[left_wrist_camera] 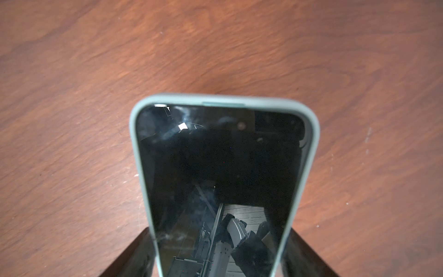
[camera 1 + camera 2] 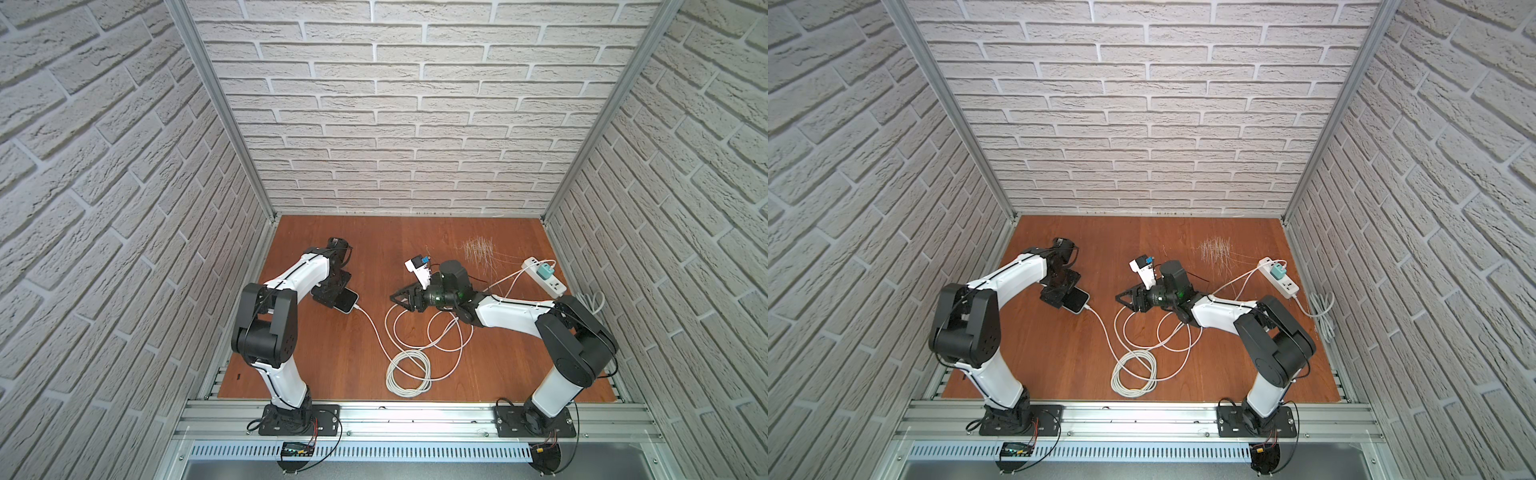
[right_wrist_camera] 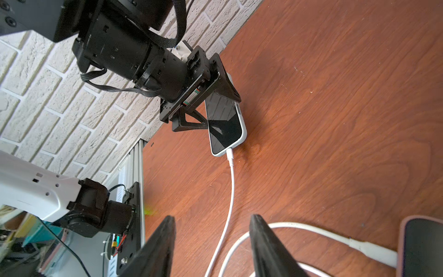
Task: Plug the charging cable into the phone
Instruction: Place the phone at the center of the board.
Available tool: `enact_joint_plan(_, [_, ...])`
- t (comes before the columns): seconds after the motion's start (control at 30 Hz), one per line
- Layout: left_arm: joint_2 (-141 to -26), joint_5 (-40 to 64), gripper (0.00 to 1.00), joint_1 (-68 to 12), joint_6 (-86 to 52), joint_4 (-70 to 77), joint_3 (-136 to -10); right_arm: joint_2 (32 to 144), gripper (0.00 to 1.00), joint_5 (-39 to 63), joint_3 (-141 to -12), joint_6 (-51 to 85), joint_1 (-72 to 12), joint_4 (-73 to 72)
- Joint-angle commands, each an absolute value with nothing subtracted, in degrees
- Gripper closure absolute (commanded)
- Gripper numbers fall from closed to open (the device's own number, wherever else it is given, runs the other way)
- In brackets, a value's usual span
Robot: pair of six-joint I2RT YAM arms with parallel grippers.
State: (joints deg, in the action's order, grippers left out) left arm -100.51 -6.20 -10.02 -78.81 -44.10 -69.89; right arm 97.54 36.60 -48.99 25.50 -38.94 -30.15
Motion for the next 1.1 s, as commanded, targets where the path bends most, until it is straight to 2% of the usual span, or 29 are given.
enact_joint_plan(0.0, [-102.0,-6.7,0.23,-9.7,-80.1,-44.6,-70.9,95.8,0.33,35.3,-47.8,26.0,-38.7,-33.3])
enact_joint_plan(0.1, [-102.5,-6.1,0.16,-9.7,-80.3,-43.2,-69.8,95.6,0.27,34.7,-47.4,26.0,-38.7,-33.6])
enact_joint_plan(0.33, [-104.5,-4.6,0.02,-9.6,-79.9,-41.6,-69.7,95.2,0.25,33.8,-47.1,25.6,-38.7,-33.2])
enact_joint_plan(0.53, [-101.7,-5.0,0.02,-9.7,-77.4,-40.0,-68.4,94.3,0.22,32.1,-46.2,25.4,-38.6,-33.8])
enact_joint_plan(0.6, [-97.5,-7.4,0.02,-10.0,-74.9,-38.2,-66.9,93.3,0.18,30.4,-45.2,25.2,-38.3,-34.1])
enact_joint_plan(0.7, [-84.7,-14.7,0.02,-11.6,-65.0,-33.2,-63.3,91.3,0.16,27.5,-43.4,26.0,-37.3,-35.6])
enact_joint_plan(0.83, [-65.0,-19.8,0.02,-18.1,-39.4,-18.2,-55.4,84.2,0.15,21.7,-39.8,27.1,-35.8,-36.1])
enact_joint_plan(0.9, [-57.6,-24.4,0.02,-21.5,-30.2,-15.2,-51.8,77.8,0.15,15.8,-39.4,24.0,-35.3,-29.7])
enact_joint_plan(1.0, [-49.4,-31.7,0.02,-21.5,-24.9,-15.8,-47.7,67.2,0.12,2.9,-39.3,18.3,-34.7,-19.6])
enact_joint_plan(1.07, [-45.5,-32.9,0.02,-20.6,-19.7,-12.7,-42.9,59.8,0.09,-6.5,-38.5,16.0,-34.0,-14.6])
